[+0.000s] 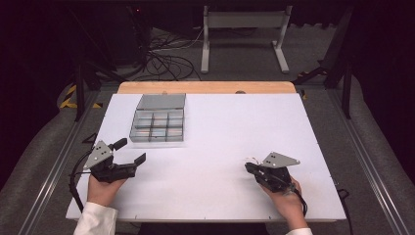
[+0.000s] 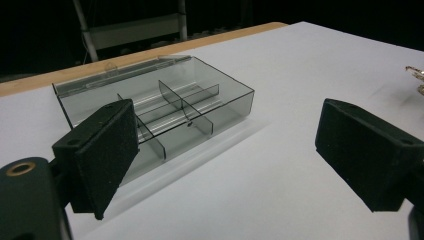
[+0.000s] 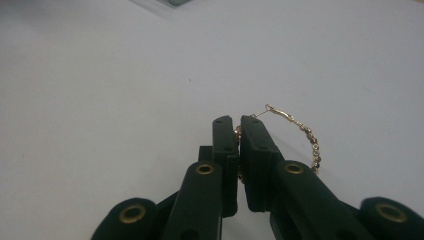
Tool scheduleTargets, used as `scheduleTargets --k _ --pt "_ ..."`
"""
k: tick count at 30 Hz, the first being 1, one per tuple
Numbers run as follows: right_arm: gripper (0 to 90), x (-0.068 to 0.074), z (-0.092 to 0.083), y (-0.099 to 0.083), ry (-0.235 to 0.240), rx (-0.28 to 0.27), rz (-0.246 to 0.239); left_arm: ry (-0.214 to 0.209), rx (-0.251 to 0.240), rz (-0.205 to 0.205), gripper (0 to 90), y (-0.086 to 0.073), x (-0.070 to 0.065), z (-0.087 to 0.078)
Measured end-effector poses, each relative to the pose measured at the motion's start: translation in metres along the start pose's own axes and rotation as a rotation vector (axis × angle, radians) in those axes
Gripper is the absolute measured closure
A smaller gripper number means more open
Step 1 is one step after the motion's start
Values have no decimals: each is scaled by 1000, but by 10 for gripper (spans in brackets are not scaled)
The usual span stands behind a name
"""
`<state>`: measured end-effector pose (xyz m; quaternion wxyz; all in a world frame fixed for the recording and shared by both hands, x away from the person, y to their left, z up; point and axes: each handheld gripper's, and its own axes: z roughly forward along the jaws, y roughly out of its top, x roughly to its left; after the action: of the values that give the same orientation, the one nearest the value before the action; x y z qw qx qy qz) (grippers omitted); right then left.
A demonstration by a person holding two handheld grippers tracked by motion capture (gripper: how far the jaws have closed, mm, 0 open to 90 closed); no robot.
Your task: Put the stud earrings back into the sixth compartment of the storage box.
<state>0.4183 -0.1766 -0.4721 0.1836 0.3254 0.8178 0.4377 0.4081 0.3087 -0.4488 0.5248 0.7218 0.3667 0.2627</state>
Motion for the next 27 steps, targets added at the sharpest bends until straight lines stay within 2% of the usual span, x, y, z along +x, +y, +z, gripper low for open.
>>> scheduleTargets --k 1,12,14,27 --pt "866 5 7 10 10 -4 -7 2 0 0 109 0 1 0" --pt "866 25 35 44 39 -32 -59 15 9 -7 109 -2 2 2" --pt "866 31 45 53 49 -39 -68 15 11 -6 109 -3 2 3" --pt "866 49 81 85 80 -50 -102 12 24 -1 109 -4 -2 8"
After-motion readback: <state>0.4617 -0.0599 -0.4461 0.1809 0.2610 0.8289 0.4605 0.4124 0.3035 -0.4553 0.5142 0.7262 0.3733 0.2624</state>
